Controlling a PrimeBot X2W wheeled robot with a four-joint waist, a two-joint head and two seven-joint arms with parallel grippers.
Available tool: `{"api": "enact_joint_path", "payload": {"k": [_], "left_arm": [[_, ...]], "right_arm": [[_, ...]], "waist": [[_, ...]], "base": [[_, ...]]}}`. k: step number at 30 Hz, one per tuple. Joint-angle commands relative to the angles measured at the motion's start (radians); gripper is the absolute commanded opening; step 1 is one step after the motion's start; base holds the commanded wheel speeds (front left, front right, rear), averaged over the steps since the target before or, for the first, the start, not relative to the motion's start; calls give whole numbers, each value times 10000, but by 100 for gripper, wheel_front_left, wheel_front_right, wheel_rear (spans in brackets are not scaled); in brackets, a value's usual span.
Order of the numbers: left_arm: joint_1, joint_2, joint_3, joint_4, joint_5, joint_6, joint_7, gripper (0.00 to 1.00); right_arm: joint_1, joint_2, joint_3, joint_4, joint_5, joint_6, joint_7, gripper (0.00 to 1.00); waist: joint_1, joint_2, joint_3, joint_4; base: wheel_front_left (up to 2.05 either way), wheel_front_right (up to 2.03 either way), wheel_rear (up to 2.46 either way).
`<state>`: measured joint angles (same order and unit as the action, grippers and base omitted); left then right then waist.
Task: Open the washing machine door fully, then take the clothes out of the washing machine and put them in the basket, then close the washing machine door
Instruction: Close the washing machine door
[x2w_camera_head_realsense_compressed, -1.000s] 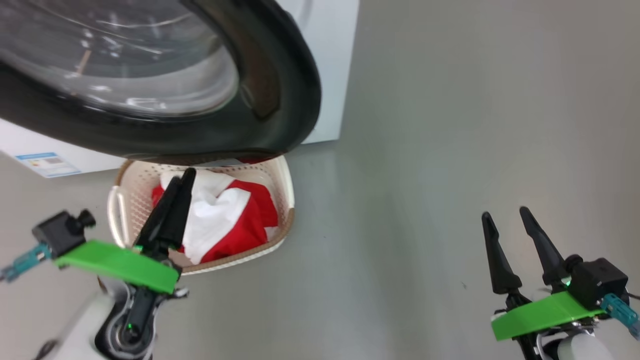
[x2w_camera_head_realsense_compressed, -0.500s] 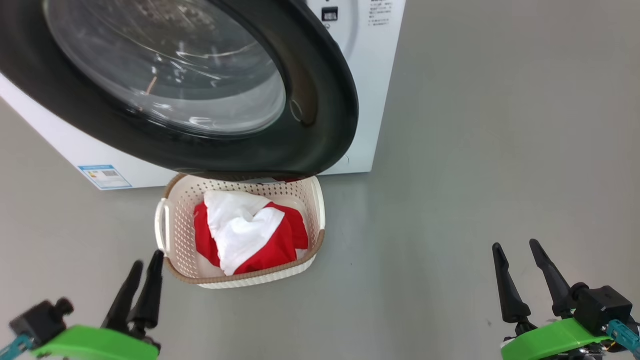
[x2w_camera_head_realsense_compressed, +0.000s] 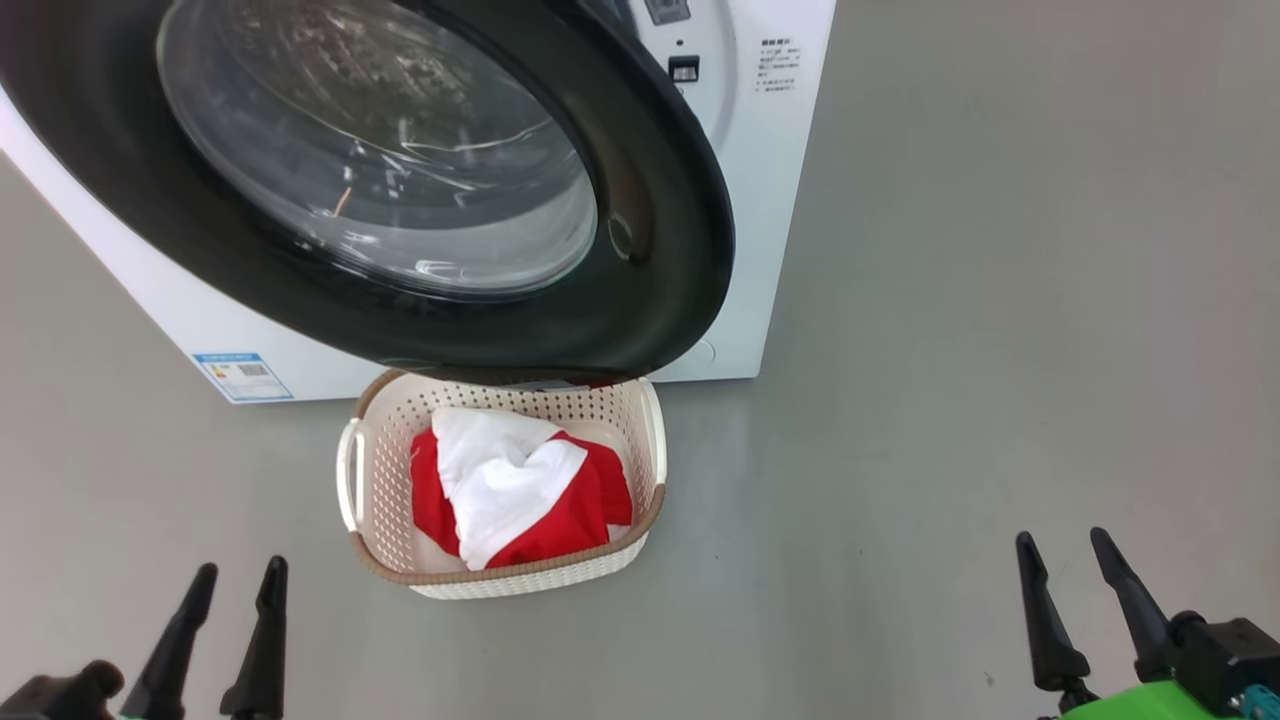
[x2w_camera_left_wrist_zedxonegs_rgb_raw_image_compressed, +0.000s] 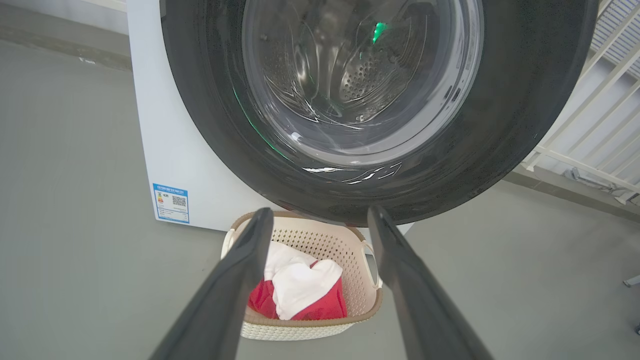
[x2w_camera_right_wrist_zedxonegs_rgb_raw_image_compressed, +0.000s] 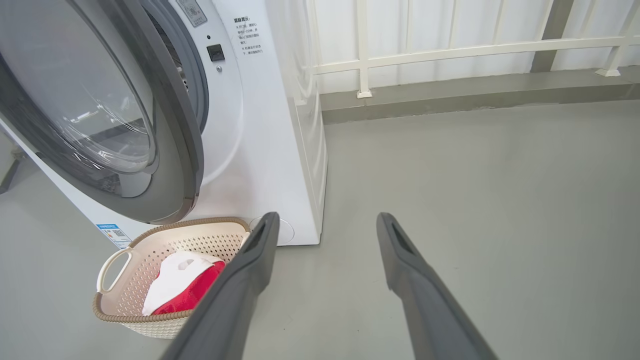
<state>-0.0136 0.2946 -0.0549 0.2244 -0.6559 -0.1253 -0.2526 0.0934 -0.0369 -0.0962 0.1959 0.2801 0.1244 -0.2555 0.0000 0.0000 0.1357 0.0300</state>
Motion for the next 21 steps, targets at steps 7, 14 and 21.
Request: {"api": "enact_joint_path", "payload": {"k": [7,14,21], "left_arm": [[350,-511,1342,-1032,2336,-54,-91,100],[803,-1034,1723,-1324,3411,-54,-91,100],[842,-1200,1706,-1345,3580,-54,-91,100]], "right_arm": [[21,-133,-78,-338,48,63,-63,100],[149,-133,-70,-351,43,63,-63,100],[228,-133,-47,-318,-8,63,-63,100]], "waist": [[0,0,-219,27],[0,0,-431,34],[0,0,-480,74]], "base": [[0,0,0],[0,0,0],[0,0,0]]}}
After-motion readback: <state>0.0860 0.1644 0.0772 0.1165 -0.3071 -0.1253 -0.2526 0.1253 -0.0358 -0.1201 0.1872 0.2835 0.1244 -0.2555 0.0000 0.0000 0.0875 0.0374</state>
